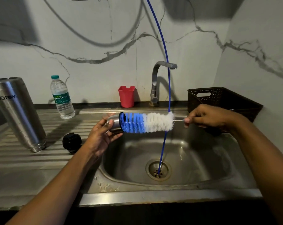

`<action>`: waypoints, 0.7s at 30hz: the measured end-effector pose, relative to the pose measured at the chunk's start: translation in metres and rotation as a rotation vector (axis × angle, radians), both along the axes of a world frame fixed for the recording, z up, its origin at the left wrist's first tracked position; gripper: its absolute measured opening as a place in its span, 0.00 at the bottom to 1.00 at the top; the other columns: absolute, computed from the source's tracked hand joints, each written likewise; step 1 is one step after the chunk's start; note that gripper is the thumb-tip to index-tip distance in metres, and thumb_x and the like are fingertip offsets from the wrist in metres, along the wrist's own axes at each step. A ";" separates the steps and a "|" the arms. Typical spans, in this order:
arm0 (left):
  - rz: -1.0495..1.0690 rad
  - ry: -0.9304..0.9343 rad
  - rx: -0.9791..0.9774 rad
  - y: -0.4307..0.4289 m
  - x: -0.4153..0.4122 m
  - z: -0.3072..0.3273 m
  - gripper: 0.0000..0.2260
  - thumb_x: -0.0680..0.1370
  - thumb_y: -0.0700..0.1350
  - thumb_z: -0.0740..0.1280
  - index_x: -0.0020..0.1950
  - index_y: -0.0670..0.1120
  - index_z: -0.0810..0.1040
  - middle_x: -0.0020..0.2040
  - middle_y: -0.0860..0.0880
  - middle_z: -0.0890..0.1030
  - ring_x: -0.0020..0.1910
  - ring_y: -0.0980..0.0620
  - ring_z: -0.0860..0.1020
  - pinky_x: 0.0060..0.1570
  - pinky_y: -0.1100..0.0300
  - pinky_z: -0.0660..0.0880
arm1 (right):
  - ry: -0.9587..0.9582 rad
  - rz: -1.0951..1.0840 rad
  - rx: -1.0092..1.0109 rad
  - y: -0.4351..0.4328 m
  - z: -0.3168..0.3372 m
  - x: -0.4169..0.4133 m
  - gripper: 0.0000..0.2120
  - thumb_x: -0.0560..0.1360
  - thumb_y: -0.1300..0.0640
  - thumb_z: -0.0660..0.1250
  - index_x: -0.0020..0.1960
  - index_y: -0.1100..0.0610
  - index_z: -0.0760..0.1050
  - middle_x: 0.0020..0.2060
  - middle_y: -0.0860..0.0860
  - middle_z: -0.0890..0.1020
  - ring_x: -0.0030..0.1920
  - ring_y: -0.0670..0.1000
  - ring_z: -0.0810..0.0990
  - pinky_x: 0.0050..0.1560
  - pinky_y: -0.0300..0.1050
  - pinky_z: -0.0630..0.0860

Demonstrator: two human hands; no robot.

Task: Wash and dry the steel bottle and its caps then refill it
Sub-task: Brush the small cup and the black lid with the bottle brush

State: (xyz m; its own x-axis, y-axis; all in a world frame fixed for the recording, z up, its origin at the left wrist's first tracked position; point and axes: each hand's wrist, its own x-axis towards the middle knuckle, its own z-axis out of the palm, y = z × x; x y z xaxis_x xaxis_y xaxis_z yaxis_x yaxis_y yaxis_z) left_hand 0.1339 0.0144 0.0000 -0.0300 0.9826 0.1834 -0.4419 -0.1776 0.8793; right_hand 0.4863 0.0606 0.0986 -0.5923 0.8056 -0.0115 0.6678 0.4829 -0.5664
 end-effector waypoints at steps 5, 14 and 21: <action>0.084 -0.133 -0.075 0.004 -0.004 -0.001 0.45 0.46 0.59 0.84 0.59 0.45 0.77 0.49 0.45 0.83 0.45 0.49 0.84 0.39 0.56 0.81 | 0.064 -0.013 -0.014 -0.001 0.012 0.032 0.17 0.72 0.43 0.62 0.45 0.53 0.84 0.24 0.50 0.68 0.25 0.46 0.65 0.27 0.33 0.63; 0.036 -0.371 -0.202 0.000 -0.001 0.004 0.45 0.41 0.54 0.85 0.54 0.39 0.78 0.49 0.38 0.83 0.43 0.42 0.84 0.37 0.53 0.82 | 0.354 -0.033 0.209 -0.001 -0.018 0.030 0.10 0.75 0.53 0.64 0.54 0.53 0.79 0.35 0.49 0.82 0.32 0.43 0.78 0.35 0.35 0.73; 0.119 -0.397 -0.236 -0.004 0.006 0.014 0.16 0.76 0.54 0.64 0.51 0.42 0.77 0.40 0.44 0.82 0.36 0.49 0.81 0.31 0.62 0.79 | 0.140 -0.026 0.644 -0.004 -0.050 0.009 0.15 0.75 0.47 0.61 0.58 0.49 0.78 0.44 0.44 0.78 0.41 0.46 0.77 0.40 0.48 0.76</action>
